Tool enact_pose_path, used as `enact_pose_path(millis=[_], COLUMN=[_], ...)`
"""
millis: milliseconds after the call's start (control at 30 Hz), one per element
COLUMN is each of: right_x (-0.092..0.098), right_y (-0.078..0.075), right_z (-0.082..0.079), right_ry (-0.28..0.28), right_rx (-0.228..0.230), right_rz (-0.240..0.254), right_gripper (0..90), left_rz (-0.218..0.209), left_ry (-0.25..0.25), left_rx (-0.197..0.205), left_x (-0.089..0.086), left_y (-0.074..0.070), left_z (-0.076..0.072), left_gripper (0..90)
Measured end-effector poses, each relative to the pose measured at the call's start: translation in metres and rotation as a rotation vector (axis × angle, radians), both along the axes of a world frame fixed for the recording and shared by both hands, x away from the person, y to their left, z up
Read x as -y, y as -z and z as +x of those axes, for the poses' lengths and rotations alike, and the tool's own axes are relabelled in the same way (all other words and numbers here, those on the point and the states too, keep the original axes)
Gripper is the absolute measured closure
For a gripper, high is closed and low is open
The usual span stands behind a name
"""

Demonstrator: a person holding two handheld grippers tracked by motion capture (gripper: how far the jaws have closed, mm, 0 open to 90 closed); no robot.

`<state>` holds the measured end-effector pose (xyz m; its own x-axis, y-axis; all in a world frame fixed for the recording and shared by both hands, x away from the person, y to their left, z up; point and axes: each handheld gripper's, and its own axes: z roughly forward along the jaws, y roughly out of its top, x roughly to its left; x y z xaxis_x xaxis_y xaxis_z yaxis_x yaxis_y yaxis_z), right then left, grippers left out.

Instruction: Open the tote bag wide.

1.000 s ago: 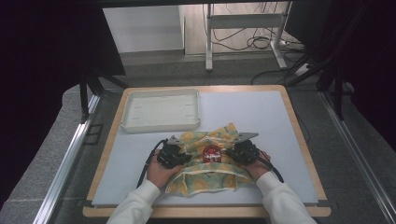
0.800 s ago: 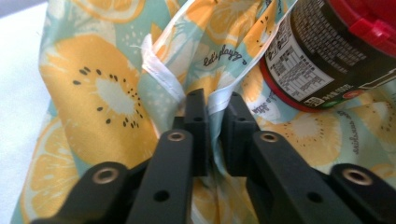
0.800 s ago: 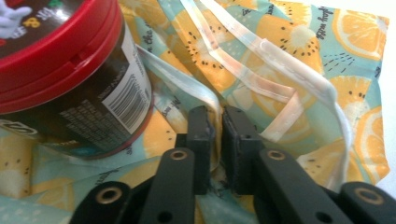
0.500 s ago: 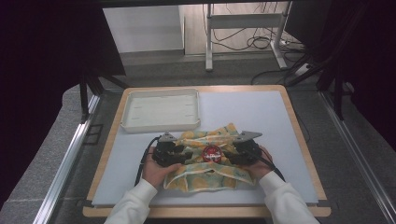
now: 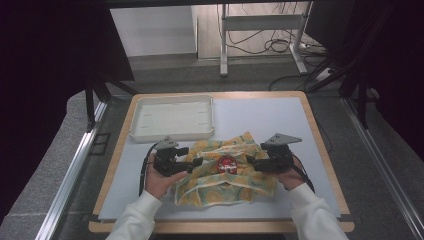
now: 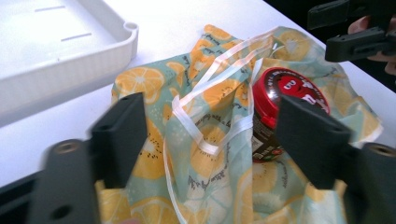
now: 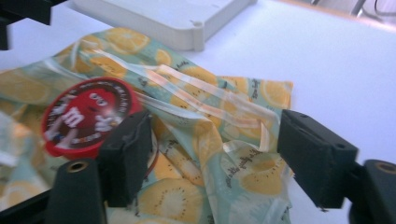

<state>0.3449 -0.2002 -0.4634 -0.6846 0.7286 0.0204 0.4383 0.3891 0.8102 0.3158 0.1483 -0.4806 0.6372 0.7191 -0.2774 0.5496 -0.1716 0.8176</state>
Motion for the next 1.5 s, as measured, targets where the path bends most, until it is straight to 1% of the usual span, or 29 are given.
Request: enact_pose_path(millis=[67, 133, 200, 233, 267, 400, 500, 567, 600, 733, 833, 900, 967, 1033, 1067, 1167, 1233, 1300, 1367, 1467, 1500], right_x=[0.001, 0.0, -0.003, -0.005, -0.007, -0.014, -0.019, -0.022, -0.024, -0.03, -0.032, -0.034, -0.036, -0.037, -0.038, -0.041, -0.042, -0.042, -0.043, -0.047, -0.048], right_y=[-0.006, -0.012, -0.016, -0.019, -0.02, -0.021, -0.019, -0.017, -0.015, -0.006, -0.003, -0.001, 0.0, 0.003, 0.004, 0.009, 0.012, 0.016, 0.02, 0.026, 0.029], right_z=[-0.005, -0.011, -0.017, -0.021, -0.025, -0.034, -0.038, -0.038, -0.038, -0.038, -0.04, -0.042, -0.042, -0.043, -0.043, -0.044, -0.044, -0.044, -0.044, -0.044, -0.044], right_ry=[-0.017, -0.04, -0.069, -0.096, -0.122, -0.19, -0.226, -0.24, -0.249, -0.279, -0.294, -0.305, -0.31, -0.315, -0.318, -0.327, -0.329, -0.329, -0.334, -0.34, -0.343], right_rx=[0.019, 0.032, 0.04, 0.039, 0.035, 0.009, -0.01, -0.021, -0.029, -0.061, -0.073, -0.076, -0.08, -0.088, -0.09, -0.103, -0.11, -0.121, -0.134, -0.156, -0.161], right_rz=[0.002, 0.014, 0.025, 0.034, 0.036, 0.039, 0.035, 0.027, 0.015, -0.021, -0.027, -0.034, -0.037, -0.04, -0.044, -0.058, -0.067, -0.073, -0.081, -0.098, -0.105], right_gripper=[31.9, 37.7, 45.1, 49.5, 54.0, 68.0, 78.8, 83.4, 85.2, 88.7, 88.9, 88.9, 89.0, 89.0, 89.0, 89.1, 89.1, 89.1, 89.1, 89.2, 89.2], left_rz=[0.0, 0.003, 0.009, 0.013, 0.014, 0.016, 0.019, 0.019, 0.021, 0.03, 0.041, 0.043, 0.05, 0.064, 0.079, 0.108, 0.131, 0.146, 0.16, 0.171, 0.168], left_ry=[0.016, 0.019, 0.029, 0.037, 0.04, 0.058, 0.07, 0.075, 0.081, 0.1, 0.12, 0.129, 0.135, 0.155, 0.157, 0.16, 0.147, 0.134, 0.125, 0.117, 0.11], left_rx=[0.011, 0.015, 0.02, 0.025, 0.027, 0.027, 0.008, 0.0, -0.003, -0.014, -0.027, -0.046, -0.053, -0.061, -0.06, -0.072, -0.087, -0.093, -0.094, -0.111, -0.117], left_x=[-0.001, 0.0, 0.001, 0.002, 0.003, 0.006, 0.008, 0.009, 0.01, 0.014, 0.018, 0.022, 0.026, 0.032, 0.035, 0.04, 0.042, 0.042, 0.041, 0.038, 0.038], left_y=[-0.002, -0.004, -0.005, -0.006, -0.007, -0.008, -0.008, -0.008, -0.008, -0.007, -0.004, -0.004, -0.004, -0.003, -0.003, 0.003, 0.009, 0.014, 0.018, 0.025, 0.028], left_z=[-0.002, -0.004, -0.005, -0.006, -0.007, -0.008, -0.008, -0.008, -0.008, -0.008, -0.007, -0.006, -0.005, -0.003, -0.002, 0.002, 0.007, 0.01, 0.014, 0.018, 0.02], left_gripper=[42.6, 51.1, 56.8, 59.9, 62.7, 71.1, 80.7, 85.5, 87.1, 89.4, 89.7, 89.9, 90.0, 90.0, 90.0, 90.0, 90.0, 90.0, 90.0, 90.0, 90.0])
